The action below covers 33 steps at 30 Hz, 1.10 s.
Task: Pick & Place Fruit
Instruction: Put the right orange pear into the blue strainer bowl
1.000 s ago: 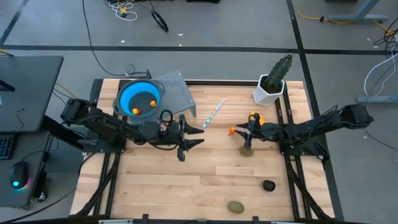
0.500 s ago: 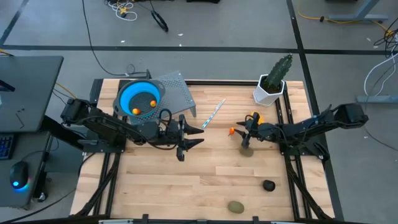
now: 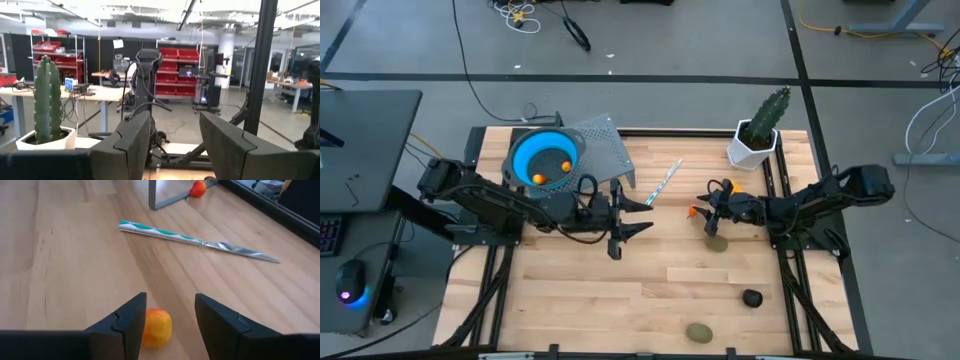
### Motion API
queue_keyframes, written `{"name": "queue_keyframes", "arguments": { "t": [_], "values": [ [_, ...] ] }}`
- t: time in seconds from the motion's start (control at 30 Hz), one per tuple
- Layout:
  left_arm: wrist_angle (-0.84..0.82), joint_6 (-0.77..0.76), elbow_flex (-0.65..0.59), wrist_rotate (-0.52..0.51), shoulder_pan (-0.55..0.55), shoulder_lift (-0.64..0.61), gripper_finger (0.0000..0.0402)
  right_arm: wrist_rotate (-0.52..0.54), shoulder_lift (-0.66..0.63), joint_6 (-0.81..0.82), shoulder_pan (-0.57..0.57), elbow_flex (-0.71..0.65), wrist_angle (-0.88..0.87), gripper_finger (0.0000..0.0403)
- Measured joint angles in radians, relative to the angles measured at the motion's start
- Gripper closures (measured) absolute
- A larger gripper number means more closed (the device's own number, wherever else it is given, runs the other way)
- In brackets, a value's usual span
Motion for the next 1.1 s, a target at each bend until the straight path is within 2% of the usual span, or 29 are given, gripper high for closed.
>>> {"name": "queue_keyframes", "arguments": {
  "t": [0.4, 0.63, 0.87, 1.1],
  "values": [
    [-0.035, 0.069, 0.034, -0.002, -0.002, 0.0, 0.0219, -0.018, 0.033, 0.008, -0.002, 0.0, 0.017, 0.0223],
    [-0.036, 0.129, 0.034, -0.053, -0.002, 0.0, 0.0219, -0.011, 0.114, 0.017, -0.002, 0.026, 0.028, 0.0223],
    [-0.036, 0.141, 0.034, -0.058, -0.002, 0.0, 0.0219, -0.007, 0.222, 0.017, -0.002, 0.08, 0.027, 0.0223],
    [-0.036, 0.162, 0.034, -0.059, -0.002, 0.0, 0.0219, 0.019, 0.25, 0.016, -0.002, 0.083, 0.03, 0.0223]
  ]
}}
